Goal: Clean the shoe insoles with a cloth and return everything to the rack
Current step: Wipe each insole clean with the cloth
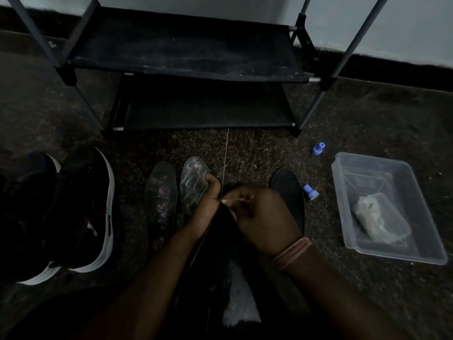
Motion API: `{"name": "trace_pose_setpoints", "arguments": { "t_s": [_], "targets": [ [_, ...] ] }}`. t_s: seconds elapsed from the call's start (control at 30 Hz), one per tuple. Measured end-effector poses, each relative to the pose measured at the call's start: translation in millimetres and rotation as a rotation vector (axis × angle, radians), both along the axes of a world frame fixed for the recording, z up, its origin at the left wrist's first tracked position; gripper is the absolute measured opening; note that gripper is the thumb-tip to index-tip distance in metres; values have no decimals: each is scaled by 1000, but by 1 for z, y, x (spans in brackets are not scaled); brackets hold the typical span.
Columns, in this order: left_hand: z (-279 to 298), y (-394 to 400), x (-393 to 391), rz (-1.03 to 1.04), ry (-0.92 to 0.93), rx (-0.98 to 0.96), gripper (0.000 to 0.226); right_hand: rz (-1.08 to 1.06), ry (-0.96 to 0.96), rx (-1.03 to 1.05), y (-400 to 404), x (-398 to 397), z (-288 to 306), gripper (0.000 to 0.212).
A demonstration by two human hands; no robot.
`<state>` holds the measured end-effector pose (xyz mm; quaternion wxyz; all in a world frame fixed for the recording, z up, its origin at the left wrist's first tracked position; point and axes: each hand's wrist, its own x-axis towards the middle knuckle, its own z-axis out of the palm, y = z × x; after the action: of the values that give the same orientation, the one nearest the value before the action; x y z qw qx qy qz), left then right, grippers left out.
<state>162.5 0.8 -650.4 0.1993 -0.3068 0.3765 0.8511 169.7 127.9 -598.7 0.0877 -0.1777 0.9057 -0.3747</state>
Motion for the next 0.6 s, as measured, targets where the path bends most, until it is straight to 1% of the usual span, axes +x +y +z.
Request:
{"name": "trace_pose_setpoints", "arguments": {
  "t_s": [0.03, 0.07, 0.13, 0.17, 0.2, 0.27, 0.3, 0.4, 0.5, 0.57, 0.6],
  "targets": [
    [3, 3, 2, -40, 32, 7, 72, -78, -65, -61, 7, -6, 1, 11],
    [11, 6, 8, -101, 75, 62, 72, -162, -136, -133, 12, -10, 3, 9],
    [12, 5, 10, -158, 109, 175, 60, -334, -218, -310, 17, -18, 6, 7],
    [11, 3, 12, -155, 123, 183, 56, -398, -237, -373, 17, -20, 9, 8],
    [9, 0, 10, -157, 104, 227, 55, -435, -275, -431, 16, -20, 11, 9],
    [2, -4, 10, -99, 75, 312, 59, -439, -382, -544, 12, -16, 16, 10],
    [0, -6, 9, -72, 73, 287, 64, -427, -427, -575, 11, -15, 18, 11],
    [-2, -3, 9, -68, 79, 242, 76, -386, -496, -625, 9, -12, 18, 12],
    [-3, -5, 9, -52, 39, 291, 73, -242, -486, -559, 7, -12, 13, 20],
    [-5, -5, 9, -44, 53, 300, 72, -172, -435, -481, 5, -9, 8, 22],
    [-7, -4, 9, -28, 35, 273, 70, -159, -331, -391, 6, -8, 3, 19]
  ]
}}
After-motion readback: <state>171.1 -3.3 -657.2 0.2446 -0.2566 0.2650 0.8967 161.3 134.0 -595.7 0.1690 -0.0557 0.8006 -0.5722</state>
